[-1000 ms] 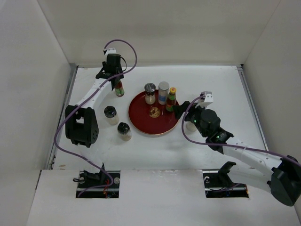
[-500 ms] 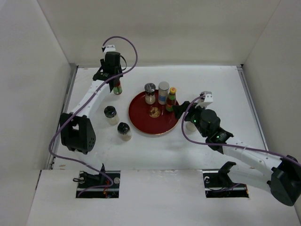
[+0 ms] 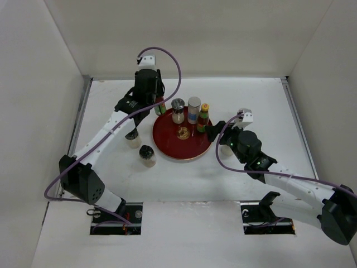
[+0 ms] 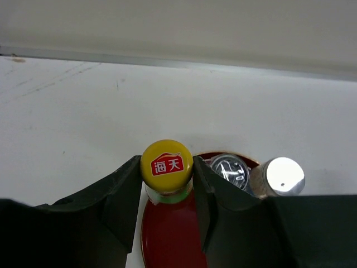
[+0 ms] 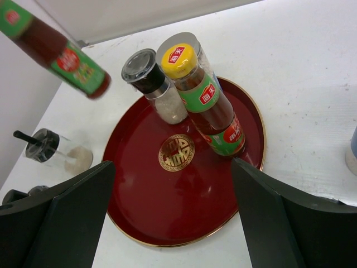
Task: Organize the condiment bottles
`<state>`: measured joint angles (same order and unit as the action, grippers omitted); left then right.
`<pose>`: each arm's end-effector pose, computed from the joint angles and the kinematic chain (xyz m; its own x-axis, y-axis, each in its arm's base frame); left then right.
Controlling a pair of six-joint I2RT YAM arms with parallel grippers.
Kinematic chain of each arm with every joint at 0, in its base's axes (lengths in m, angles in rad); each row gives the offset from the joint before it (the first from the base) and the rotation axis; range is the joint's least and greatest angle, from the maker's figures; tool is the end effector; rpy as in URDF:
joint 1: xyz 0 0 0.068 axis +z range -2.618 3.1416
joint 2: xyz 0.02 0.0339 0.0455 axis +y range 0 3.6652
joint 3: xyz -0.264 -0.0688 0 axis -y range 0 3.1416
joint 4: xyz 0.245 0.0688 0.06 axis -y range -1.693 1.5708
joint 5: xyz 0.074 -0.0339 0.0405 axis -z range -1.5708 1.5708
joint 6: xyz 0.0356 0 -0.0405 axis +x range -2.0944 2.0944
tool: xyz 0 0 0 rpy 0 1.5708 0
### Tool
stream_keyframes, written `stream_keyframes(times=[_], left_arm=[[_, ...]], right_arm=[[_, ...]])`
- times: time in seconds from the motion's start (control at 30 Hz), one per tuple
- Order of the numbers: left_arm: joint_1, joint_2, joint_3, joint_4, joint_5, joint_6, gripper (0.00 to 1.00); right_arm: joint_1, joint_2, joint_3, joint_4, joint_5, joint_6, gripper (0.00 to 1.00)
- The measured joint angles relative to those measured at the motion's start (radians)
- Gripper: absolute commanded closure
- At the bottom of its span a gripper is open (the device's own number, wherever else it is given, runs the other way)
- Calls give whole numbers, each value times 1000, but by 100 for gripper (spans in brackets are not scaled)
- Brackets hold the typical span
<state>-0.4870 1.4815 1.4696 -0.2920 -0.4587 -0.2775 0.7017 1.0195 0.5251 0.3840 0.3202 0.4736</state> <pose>0.3107 -0.1467 0.4018 -0.2670 -0.1366 -0.9540 -0.0280 0.9906 -0.1340 0.1852 0.1418 0.2631 -0.2454 0.3594 -0.9003 -0.2943 0.8573 0.4225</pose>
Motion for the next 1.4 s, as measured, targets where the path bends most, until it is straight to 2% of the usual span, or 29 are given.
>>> stream_keyframes(times=[0.23,0.53,0.6,0.77,0.87,0.93,1.07,1.23,1.4], left_arm=[[-58,73,-66,-10,10,-26,86],[-73,157,-102,23,26,-51,84],[-77,165,-112,34,25,-53,77],[-90,166,-149,83,12,-56,49],[-98,158,-180,129,-3,-63,35],[-104,141,-204,141,-10,-66,30],[-115,37,-278,157,-37,-66,27],[-119,-222,-383,163,-81,-80,33],[-172,-455,-466,62,-129,-150,34]], right_arm=[[0,0,-2,0,0,3,9],[0,0,-2,0,0,3,9],[-2,0,-2,0,0,3,8],[-2,0,-2,0,0,3,8],[-2,0,-2,0,0,3,7],[-2,0,-2,0,0,3,7],[-2,-6,-2,0,0,3,6],[-2,-14,-2,0,0,3,6],[-2,-15,-2,0,0,3,6]])
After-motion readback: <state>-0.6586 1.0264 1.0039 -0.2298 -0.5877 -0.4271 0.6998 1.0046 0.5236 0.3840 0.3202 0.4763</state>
